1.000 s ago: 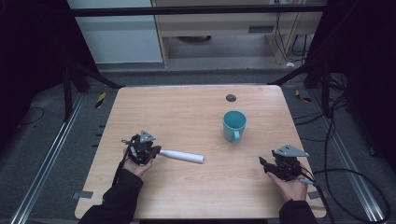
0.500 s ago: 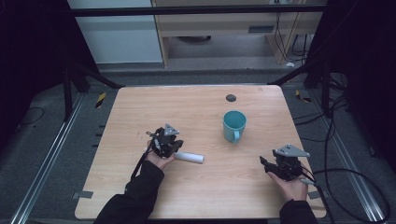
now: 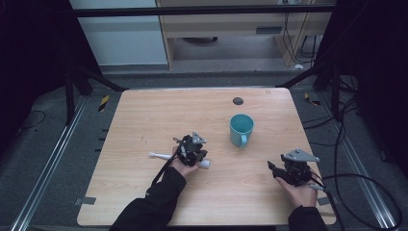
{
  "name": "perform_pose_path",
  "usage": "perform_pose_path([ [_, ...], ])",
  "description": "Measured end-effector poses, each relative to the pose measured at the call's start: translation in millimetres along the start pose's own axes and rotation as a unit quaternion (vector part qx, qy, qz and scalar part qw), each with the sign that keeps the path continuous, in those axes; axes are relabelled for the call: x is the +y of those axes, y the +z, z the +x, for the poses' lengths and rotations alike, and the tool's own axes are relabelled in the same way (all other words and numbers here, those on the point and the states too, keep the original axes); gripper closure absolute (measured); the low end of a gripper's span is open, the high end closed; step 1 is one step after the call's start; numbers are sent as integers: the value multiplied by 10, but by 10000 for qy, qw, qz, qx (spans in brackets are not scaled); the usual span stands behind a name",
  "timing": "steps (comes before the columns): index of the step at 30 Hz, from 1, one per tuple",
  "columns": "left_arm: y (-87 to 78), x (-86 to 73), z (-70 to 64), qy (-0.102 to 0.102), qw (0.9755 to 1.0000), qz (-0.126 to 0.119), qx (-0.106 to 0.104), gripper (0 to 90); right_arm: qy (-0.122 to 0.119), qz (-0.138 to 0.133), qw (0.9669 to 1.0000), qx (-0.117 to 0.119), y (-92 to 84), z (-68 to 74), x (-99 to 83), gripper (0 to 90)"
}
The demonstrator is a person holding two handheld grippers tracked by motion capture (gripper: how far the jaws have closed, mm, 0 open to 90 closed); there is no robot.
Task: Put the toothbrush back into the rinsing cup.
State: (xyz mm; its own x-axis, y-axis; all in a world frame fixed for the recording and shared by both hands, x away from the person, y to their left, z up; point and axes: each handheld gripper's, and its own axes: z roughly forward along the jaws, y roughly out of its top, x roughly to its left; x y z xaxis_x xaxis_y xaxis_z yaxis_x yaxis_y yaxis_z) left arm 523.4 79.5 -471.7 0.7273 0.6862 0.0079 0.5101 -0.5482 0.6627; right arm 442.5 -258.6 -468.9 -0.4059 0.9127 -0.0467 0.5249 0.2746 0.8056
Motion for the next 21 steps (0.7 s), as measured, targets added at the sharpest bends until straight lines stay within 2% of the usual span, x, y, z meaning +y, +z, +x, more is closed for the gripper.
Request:
perform_pose_path([
  [5, 45, -16, -36, 110, 9998, 158, -53, 900, 3, 2, 10000, 0, -1, -1, 1, 411],
  [10, 16, -38, -79, 183, 9996, 193, -71, 900, -3, -2, 10000, -3, -4, -4, 2, 411],
  [17, -77, -169, -181, 419, 9984, 344, -186, 900, -27, 13, 10000, -8, 4, 0, -1, 411],
  [21, -131, -256, -229, 505, 9979, 343, -224, 900, -9, 8, 10000, -9, -1, 0, 0, 411],
])
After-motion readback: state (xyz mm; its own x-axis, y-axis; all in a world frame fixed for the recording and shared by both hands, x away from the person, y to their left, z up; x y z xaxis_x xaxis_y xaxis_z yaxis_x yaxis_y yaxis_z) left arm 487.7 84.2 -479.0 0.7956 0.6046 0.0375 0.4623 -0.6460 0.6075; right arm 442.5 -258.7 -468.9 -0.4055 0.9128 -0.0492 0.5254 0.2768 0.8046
